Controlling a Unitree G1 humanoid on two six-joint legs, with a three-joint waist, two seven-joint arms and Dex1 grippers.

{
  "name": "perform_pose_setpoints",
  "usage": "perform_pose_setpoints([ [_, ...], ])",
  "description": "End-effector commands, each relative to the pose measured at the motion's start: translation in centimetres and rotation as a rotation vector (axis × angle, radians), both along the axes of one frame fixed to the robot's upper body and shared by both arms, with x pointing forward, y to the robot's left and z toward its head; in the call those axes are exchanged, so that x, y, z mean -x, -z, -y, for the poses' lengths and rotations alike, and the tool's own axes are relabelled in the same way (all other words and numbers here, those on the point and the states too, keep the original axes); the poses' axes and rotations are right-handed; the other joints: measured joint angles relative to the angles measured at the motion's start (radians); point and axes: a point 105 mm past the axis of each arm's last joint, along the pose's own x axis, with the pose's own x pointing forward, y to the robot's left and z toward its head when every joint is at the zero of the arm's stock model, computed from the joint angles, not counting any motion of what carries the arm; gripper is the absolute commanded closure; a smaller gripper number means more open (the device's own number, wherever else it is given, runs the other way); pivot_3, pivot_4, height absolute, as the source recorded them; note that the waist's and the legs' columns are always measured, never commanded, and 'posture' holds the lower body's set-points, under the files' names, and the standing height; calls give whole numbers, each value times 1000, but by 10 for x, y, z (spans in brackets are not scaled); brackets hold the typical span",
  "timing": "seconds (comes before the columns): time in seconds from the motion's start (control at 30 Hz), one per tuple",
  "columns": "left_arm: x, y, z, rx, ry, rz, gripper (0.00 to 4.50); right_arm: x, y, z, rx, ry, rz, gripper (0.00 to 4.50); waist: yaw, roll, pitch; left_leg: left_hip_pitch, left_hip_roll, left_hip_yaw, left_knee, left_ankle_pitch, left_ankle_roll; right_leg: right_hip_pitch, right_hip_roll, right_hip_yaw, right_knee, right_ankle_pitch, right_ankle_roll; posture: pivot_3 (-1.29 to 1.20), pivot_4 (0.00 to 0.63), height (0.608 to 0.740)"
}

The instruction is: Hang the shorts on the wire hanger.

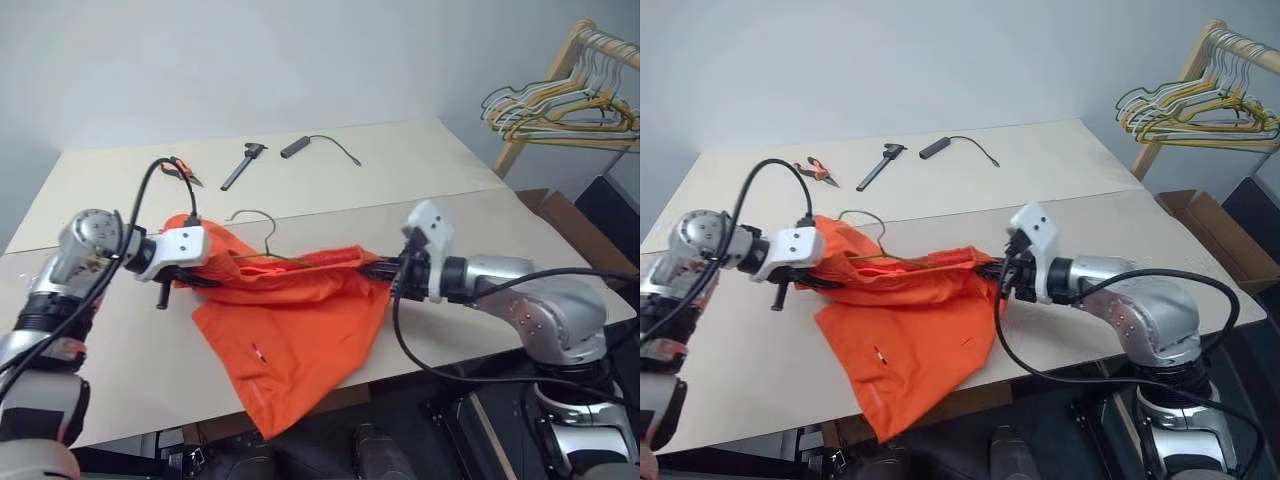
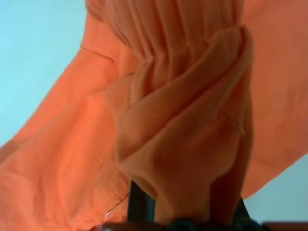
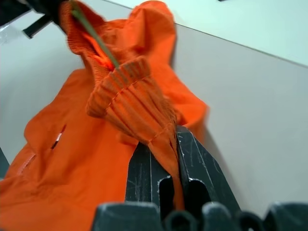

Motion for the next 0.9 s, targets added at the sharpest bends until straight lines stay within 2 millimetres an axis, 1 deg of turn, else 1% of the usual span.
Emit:
perform_pose_setpoints([
  [0.03, -13, -17, 5, 20, -31, 62, 4500, 6, -13, -7, 61, -27, 140, 4240, -2, 0, 0, 0, 0, 0, 0, 0, 0, 0, 0, 0, 0, 0, 0, -178, 76, 740],
  [0.1, -17, -21, 9, 40, -35, 70, 4500, 4, -5, -3, 108, -1, 153, 3729, -3, 0, 0, 0, 0, 0, 0, 0, 0, 0, 0, 0, -1, 0, 0, -183, 72, 740],
  [0.23, -20, -26, 10, 49, -30, 84, 4500, 4, 1, 5, 148, 20, 155, 2358, -6, 0, 0, 0, 0, 0, 0, 0, 0, 0, 0, 0, -1, 0, 0, -187, 64, 740],
  [0.37, -21, -29, 11, 52, -17, 98, 4500, 4, 3, 18, 186, 49, 157, 1020, -10, 0, 0, 0, 0, 0, 0, 0, 0, 0, 0, 0, 0, 0, 0, -176, 55, 740],
  [0.43, -21, -31, 12, 57, -14, 104, 4500, 7, 3, 27, 220, 44, 164, 244, -9, -1, 0, 0, 0, 0, 0, 0, 0, 0, 0, 0, 0, 0, 0, -171, 53, 740],
  [0.47, -21, -32, 12, 60, -11, 106, 4500, 9, 0, 33, 235, 37, 171, 42, -9, -1, 0, 0, 0, 0, 0, 0, 0, 0, 0, 0, 0, 0, 0, -163, 51, 740],
  [0.5, -20, -33, 12, 63, -7, 108, 4500, 10, -4, 38, 241, 32, 181, 42, -7, -1, 0, 0, 0, 0, 0, 0, 0, 0, 0, 0, 0, 0, 0, -159, 50, 740],
  [0.57, -18, -33, 12, 63, 2, 108, 4500, 9, -20, 46, 223, 23, 222, 42, -4, -1, 0, -1, 0, 1, 0, 0, 0, 0, 0, 0, -1, 0, 0, -155, 49, 740],
  [0.6, -17, -33, 12, 61, 8, 105, 4500, 9, -31, 48, 199, 15, 240, 42, -3, -1, -1, -1, 0, 1, 0, 0, 0, 0, 0, 0, -1, 0, 0, -155, 49, 740],
  [0.67, -13, -31, 11, 49, 28, 89, 4500, 8, -53, 45, 138, -25, 287, 42, -7, -1, -1, 0, 0, 1, 0, 0, 0, 0, 0, 0, -1, 0, 0, -148, 49, 740],
  [0.7, -11, -29, 10, 38, 40, 82, 4500, 8, -63, 40, 108, -50, 303, 42, -8, -1, -1, 1, 0, 1, 0, 0, 0, 0, 0, 1, 0, 0, 0, -150, 48, 740],
  [0.77, -10, -28, 9, 27, 49, 77, 4500, 4, -71, 23, 83, -102, 321, 42, -13, -1, -1, 2, 1, 1, 0, 0, 0, 0, 1, 1, 0, 0, 0, -152, 48, 740],
  [0.83, -10, -29, 9, 26, 49, 79, 4500, 0, -71, 7, 89, -143, 323, 42, -19, -1, -1, 2, 1, 1, 0, 0, 0, 0, 1, 1, 1, 0, 0, -153, 48, 740],
  [0.9, -12, -31, 10, 25, 49, 82, 4500, -7, -68, -14, 103, -177, 315, 42, -25, -1, -1, 1, 1, 0, 0, 0, 0, 0, 1, 1, 1, 0, 0, -158, 51, 740],
])
